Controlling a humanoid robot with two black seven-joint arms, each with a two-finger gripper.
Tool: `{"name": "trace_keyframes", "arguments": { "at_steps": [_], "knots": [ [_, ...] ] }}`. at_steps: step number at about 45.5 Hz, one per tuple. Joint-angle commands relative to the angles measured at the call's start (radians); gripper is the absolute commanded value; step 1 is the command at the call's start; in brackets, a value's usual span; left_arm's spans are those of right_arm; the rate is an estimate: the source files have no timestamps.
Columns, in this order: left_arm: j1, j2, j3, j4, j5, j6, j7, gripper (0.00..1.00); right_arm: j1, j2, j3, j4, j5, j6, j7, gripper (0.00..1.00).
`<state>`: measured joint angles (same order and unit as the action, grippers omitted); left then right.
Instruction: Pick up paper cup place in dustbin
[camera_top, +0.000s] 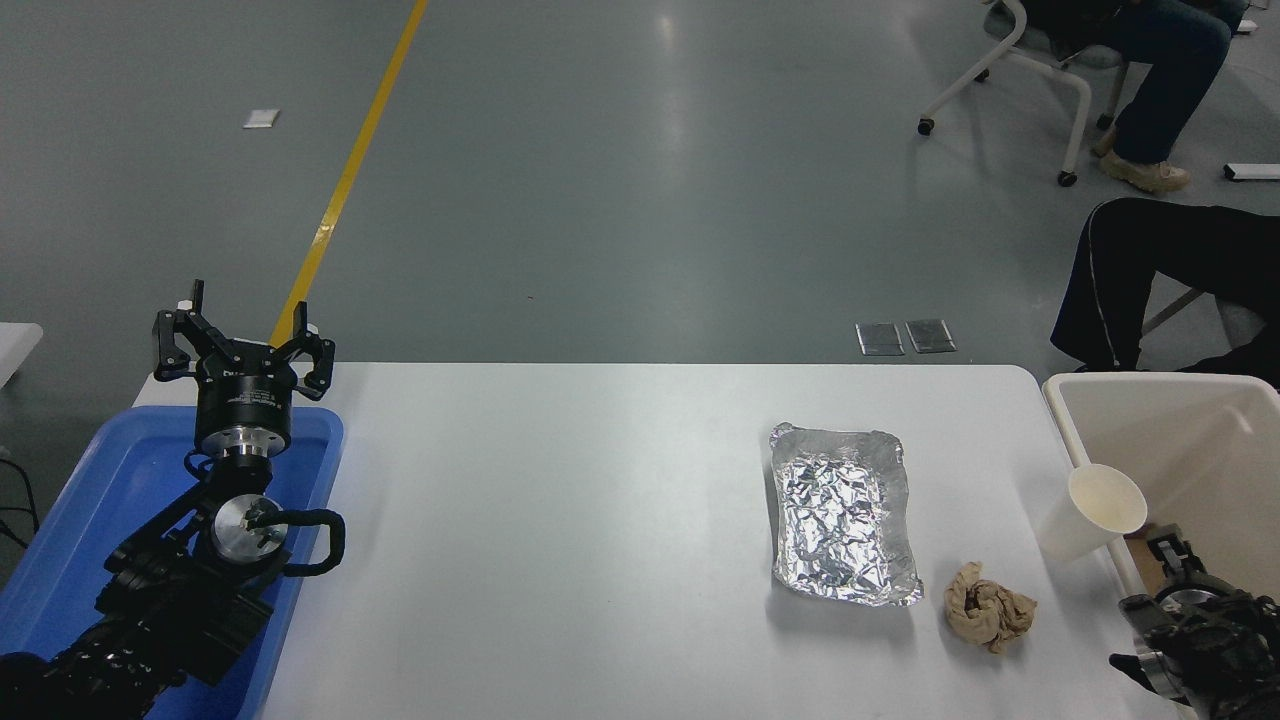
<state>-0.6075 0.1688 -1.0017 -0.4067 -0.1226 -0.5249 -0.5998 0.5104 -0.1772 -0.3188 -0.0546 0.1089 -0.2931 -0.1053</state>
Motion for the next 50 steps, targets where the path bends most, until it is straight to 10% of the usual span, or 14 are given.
{"name": "trace_keyframes", "arguments": {
  "at_steps": [1, 50],
  "knots": [
    [-0.001, -0.005, -0.003, 0.000, 0.004, 0.006, 0.006, 0.99, 0.003, 0.005, 0.027, -0.001, 0.000, -0.008, -0.002, 0.96],
    [-0.003, -0.002, 0.000, 0.000, 0.003, 0.016, 0.000, 0.99, 0.063, -0.151, 0.009, 0.001, -0.023, 0.002, -0.005, 0.96]
  ]
}}
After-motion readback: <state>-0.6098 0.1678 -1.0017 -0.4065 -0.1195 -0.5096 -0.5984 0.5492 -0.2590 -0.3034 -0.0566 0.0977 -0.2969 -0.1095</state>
